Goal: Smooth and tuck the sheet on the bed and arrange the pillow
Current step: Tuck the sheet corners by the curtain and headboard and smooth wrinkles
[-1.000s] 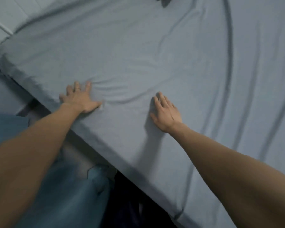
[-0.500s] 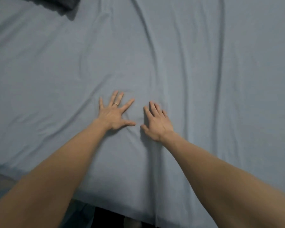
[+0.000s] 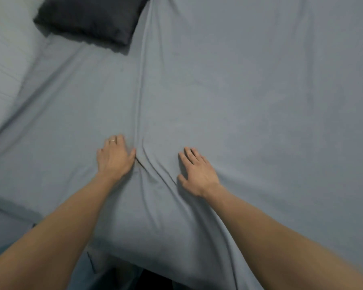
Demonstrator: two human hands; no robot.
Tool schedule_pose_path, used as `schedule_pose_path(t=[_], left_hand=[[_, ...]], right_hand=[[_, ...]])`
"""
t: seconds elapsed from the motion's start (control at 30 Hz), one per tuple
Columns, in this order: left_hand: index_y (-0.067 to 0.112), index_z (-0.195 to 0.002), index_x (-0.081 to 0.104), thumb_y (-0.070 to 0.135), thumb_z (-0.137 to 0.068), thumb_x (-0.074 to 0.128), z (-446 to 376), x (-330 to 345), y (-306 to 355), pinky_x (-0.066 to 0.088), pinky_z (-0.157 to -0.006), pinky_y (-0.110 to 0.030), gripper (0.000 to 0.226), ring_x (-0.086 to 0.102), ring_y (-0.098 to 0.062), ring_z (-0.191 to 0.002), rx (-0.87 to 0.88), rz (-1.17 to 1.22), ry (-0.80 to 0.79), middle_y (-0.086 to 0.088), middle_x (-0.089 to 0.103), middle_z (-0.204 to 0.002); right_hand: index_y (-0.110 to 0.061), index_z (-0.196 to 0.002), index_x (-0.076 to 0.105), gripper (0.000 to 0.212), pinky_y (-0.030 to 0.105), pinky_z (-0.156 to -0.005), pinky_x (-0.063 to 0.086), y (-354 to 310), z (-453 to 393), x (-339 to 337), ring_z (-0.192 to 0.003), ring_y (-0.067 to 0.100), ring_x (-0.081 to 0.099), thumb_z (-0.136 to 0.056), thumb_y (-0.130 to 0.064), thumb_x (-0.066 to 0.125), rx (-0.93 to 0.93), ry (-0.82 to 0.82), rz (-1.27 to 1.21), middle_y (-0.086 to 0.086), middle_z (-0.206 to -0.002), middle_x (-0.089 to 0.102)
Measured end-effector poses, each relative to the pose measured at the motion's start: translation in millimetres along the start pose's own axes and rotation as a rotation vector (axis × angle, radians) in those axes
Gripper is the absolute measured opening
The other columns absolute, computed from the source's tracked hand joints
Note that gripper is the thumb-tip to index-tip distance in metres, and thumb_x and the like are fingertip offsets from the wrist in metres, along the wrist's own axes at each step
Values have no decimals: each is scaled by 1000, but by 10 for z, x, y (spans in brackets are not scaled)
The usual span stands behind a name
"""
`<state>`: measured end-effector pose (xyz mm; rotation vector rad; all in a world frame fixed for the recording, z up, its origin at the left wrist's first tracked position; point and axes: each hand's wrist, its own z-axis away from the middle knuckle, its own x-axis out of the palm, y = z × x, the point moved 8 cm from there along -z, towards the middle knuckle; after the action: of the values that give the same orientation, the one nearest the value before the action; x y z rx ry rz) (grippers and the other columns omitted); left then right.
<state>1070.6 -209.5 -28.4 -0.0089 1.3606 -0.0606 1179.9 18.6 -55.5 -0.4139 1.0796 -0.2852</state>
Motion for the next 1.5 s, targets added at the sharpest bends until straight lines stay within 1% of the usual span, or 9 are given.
schedule_pose_path(t=[0.1, 0.3, 0.47, 0.6, 0.8, 0.97, 1.1, 1.3, 1.5], left_hand=[[6, -122, 45, 57, -94, 37, -112, 162, -702, 42, -92, -53, 58, 45, -36, -123, -255, -32, -169, -22, 52, -128], [9, -99, 58, 21, -96, 49, -210, 317, -857, 46, -76, -43, 15, 60, -35, -96, 209, -134, -141, -18, 65, -100], [10, -69, 60, 25, -78, 59, -325, 170, -1141, 48, -54, -34, 18, 64, -30, -60, 361, -169, -123, -13, 65, -61], [9, -82, 62, 28, -89, 59, -377, 160, -1583, 50, -63, -40, 21, 66, -37, -75, 290, -61, -185, -20, 68, -80], [6, -116, 48, 47, -96, 43, -969, 110, -2918, 42, -86, -48, 46, 50, -38, -113, -282, -38, -53, -23, 56, -118], [4, -106, 55, 13, -95, 45, -1103, 242, -3033, 45, -75, -48, 17, 57, -40, -98, -26, -105, -82, -24, 59, -104], [0, -88, 58, 12, -89, 60, -1122, 132, -3106, 49, -62, -46, 12, 64, -40, -79, 71, -84, -63, -26, 63, -85], [1, -116, 44, 29, -98, 40, -1133, 66, -4115, 48, -78, -53, 34, 57, -47, -103, -414, 8, 11, -32, 54, -113], [-1, -109, 47, 2, -94, 39, -1265, 158, -4258, 49, -73, -52, 18, 62, -46, -92, -197, -119, -80, -32, 58, -102]], right_hand=[[-16, -158, 21, 73, 34, -123, 12, -258, -256, -28, -155, 21, 9, -95, -38, 51, -32, 40, 20, 3, -168, 13], [-16, -158, 21, 72, 34, -123, 13, -945, -828, -29, -155, 19, 9, -95, -34, 51, -7, 86, 14, 2, -168, 12], [-17, -159, 19, 76, 34, -123, 12, -1646, -1288, 40, -155, 19, 8, -93, -33, 53, -53, 53, 42, 1, -169, 9], [-17, -159, 19, 75, 34, -123, 10, -2095, -1615, 133, -155, 20, 6, -94, -35, 53, -89, 13, 80, 2, -169, 8], [-18, -158, 22, 74, 37, -124, 11, -2529, -2019, 326, -155, 22, 8, -94, -37, 53, -174, -6, 129, 3, -168, 12], [-19, -158, 23, 73, 38, -125, 2, -2789, -2210, 508, -155, 22, 8, -93, -38, 50, -211, 1, 175, 4, -167, 14], [-19, -158, 21, 72, 38, -125, 3, -3010, -2337, 577, -155, 23, 5, -94, -38, 50, -234, -9, 138, 4, -168, 11], [-19, -158, 21, 73, 35, -124, 3, -3241, -2535, 591, -155, 21, 6, -94, -37, 51, -291, 18, 139, 4, -168, 11], [-19, -159, 21, 72, 35, -125, 4, -3395, -2665, 673, -155, 20, 6, -95, -35, 50, -319, 17, 149, 2, -169, 10]])
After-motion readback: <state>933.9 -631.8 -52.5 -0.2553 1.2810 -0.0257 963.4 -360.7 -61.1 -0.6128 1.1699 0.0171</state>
